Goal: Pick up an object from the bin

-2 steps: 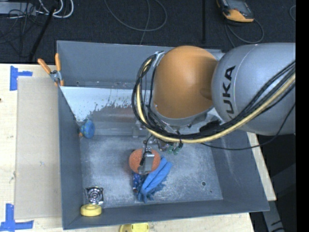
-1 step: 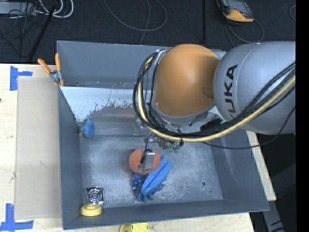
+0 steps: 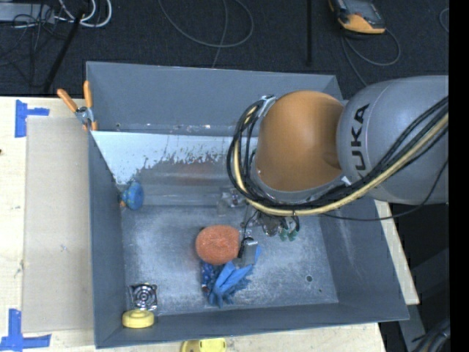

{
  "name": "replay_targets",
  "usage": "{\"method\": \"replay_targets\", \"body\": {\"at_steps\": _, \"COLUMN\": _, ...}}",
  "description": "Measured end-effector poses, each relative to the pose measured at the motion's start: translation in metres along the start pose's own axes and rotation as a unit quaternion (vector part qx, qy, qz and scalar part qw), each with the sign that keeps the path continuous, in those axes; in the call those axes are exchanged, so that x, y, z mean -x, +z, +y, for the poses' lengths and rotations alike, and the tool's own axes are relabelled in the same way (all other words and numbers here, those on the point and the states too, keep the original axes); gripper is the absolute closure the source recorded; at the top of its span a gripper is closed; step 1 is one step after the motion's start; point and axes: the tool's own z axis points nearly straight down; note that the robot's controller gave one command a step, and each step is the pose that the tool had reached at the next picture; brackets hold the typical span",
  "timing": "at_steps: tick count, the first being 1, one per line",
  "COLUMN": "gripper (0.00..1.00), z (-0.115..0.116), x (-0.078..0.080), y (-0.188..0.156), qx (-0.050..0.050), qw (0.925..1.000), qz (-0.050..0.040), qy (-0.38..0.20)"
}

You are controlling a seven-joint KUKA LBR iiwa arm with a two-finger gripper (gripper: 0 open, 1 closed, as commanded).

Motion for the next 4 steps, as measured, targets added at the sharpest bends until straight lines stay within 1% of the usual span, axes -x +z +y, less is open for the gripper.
{"method": "replay_targets", "body": {"at_steps": 1, "gripper": 0.0, "z": -0.011, "x": 0.031, "y": 0.027, "qx": 0.0, "qw": 0.9986, "qz": 0.0, "qy": 0.052}}
{"method": "replay_targets", "body": {"at_steps": 2, "gripper": 0.0, "z": -0.023, "x": -0.011, "y": 0.04, "qx": 0.0, "qw": 0.9944, "qz": 0.0014, "qy": -0.106}}
{"method": "replay_targets", "body": {"at_steps": 3, "gripper": 0.0, "z": -0.019, "x": 0.007, "y": 0.081, "qx": 0.0, "qw": 0.9936, "qz": -0.001, "qy": -0.113}}
{"method": "replay_targets", "body": {"at_steps": 4, "gripper": 1.0, "z": -0.015, "x": -0.014, "y": 0.105, "qx": -0.001, "qw": 0.9726, "qz": -0.011, "qy": -0.232}}
